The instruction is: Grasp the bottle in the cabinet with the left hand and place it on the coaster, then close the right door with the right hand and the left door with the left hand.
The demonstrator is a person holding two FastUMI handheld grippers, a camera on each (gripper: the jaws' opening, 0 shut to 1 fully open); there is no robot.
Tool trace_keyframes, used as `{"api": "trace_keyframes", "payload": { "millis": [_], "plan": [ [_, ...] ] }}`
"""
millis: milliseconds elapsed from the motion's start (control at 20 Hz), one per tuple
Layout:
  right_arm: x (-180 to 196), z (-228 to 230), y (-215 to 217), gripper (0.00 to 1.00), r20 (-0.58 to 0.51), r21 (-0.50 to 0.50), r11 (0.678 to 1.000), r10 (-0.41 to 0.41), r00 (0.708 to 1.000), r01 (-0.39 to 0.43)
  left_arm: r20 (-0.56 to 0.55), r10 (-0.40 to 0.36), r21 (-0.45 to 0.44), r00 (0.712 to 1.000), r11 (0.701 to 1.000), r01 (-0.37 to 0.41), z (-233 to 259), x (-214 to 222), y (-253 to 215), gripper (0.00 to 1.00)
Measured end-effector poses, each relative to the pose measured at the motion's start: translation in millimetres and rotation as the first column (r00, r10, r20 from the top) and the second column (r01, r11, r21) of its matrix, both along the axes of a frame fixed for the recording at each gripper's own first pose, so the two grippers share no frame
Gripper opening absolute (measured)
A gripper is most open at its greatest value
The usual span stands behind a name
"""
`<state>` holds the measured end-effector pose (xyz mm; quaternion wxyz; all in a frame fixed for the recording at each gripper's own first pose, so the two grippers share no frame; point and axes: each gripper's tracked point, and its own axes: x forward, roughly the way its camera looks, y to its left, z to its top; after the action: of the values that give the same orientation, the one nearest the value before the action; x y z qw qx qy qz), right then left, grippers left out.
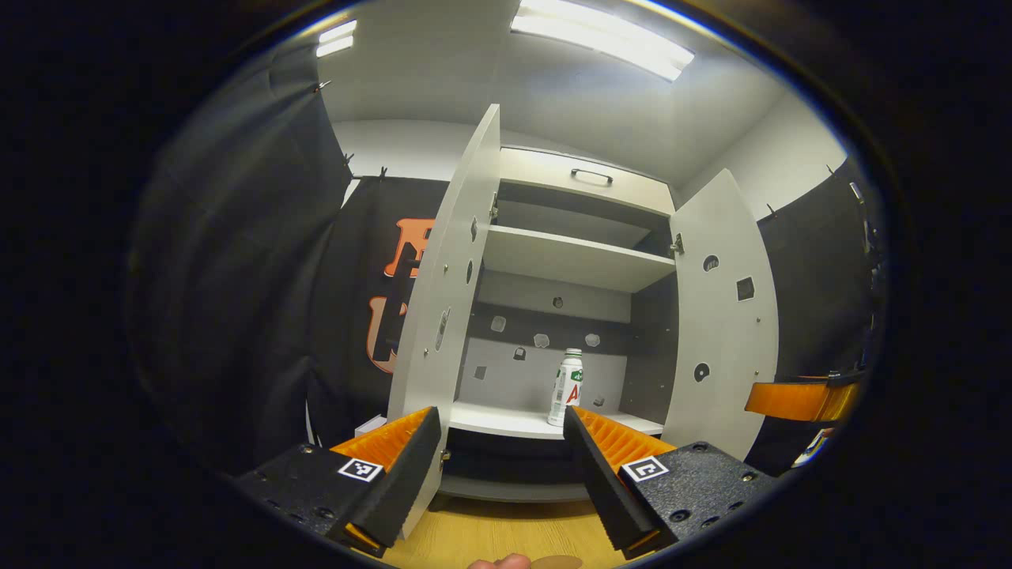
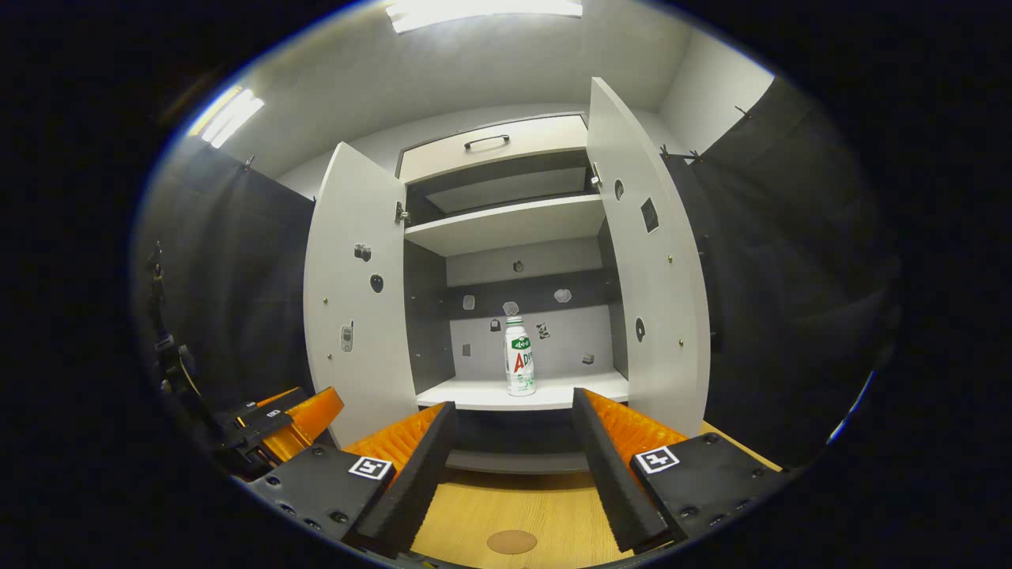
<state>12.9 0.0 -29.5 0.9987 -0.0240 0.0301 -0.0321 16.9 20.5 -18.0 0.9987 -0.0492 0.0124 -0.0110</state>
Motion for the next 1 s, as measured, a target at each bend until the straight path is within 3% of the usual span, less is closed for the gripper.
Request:
{"api": "trace_keyframes", "payload": {
  "millis": [650, 1000],
  "plan": [
    [-2.7, -5.9, 7.9, 0.95, -0.013, 0.022, 1.0, -0.003, 1.0, 0.003, -0.003, -0.017, -0.017, 1.0, 1.0, 0.017, -0.9, -10.9, 6.1, 0.94],
    [-2.6, 6.9, -9.6, 0.95, 0.009, 0.003, 1.0, -0.017, 1.0, 0.017, -0.014, -0.025, -0.01, 1.0, 1.0, 0.025, 5.2, 3.4, -10.9, 0.95]
  ]
}}
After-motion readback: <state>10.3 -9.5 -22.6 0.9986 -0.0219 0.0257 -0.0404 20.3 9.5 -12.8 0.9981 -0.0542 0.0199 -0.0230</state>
